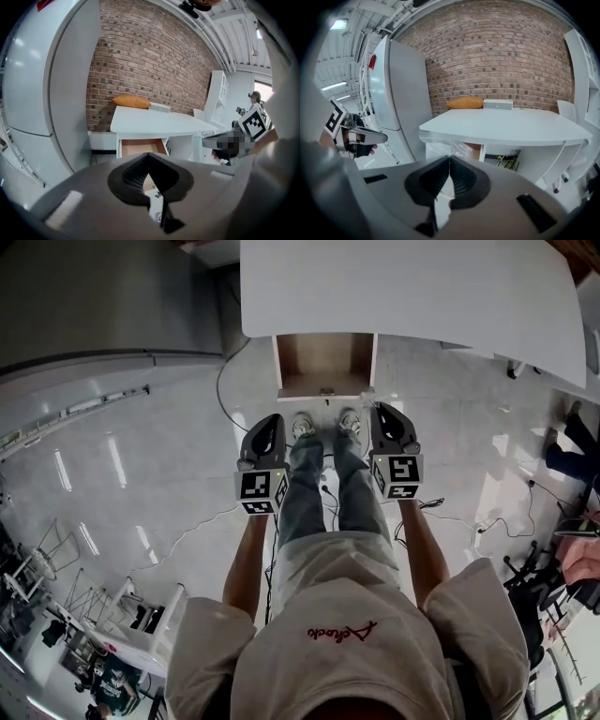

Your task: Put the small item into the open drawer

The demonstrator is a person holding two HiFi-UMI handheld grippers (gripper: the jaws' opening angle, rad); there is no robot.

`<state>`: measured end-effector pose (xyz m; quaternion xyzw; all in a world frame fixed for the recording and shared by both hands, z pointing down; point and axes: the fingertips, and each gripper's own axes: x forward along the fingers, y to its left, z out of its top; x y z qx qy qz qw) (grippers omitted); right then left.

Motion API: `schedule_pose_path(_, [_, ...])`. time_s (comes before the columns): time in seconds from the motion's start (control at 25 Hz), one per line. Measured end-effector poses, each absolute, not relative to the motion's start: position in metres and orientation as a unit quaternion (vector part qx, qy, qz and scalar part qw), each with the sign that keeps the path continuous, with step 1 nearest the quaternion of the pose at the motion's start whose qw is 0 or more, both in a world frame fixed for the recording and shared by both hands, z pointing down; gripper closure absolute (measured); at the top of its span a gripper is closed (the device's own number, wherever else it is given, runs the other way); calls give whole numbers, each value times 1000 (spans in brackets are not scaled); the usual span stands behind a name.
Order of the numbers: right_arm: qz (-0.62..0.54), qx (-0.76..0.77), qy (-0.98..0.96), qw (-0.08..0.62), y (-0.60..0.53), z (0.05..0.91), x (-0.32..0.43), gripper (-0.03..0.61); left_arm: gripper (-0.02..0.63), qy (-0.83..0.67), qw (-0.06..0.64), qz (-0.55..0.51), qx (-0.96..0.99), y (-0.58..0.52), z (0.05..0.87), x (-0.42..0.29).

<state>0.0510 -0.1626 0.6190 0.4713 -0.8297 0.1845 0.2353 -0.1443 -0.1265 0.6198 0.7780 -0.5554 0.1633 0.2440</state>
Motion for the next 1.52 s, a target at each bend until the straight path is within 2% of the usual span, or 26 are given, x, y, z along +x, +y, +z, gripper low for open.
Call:
schedule_pose_path(0.28, [212, 446, -832, 253, -145, 664, 48, 566, 606, -578, 277, 155, 752, -124, 667, -145])
schedule_pose_path(1.04, [244, 421, -830, 271, -132, 757, 35, 565, 606, -566, 296, 150, 755, -137, 748, -133])
schedule_pose_path(1.52, [195, 384, -852, 299, -174, 774, 10, 565, 606, -565, 306, 145, 752, -142, 764, -133])
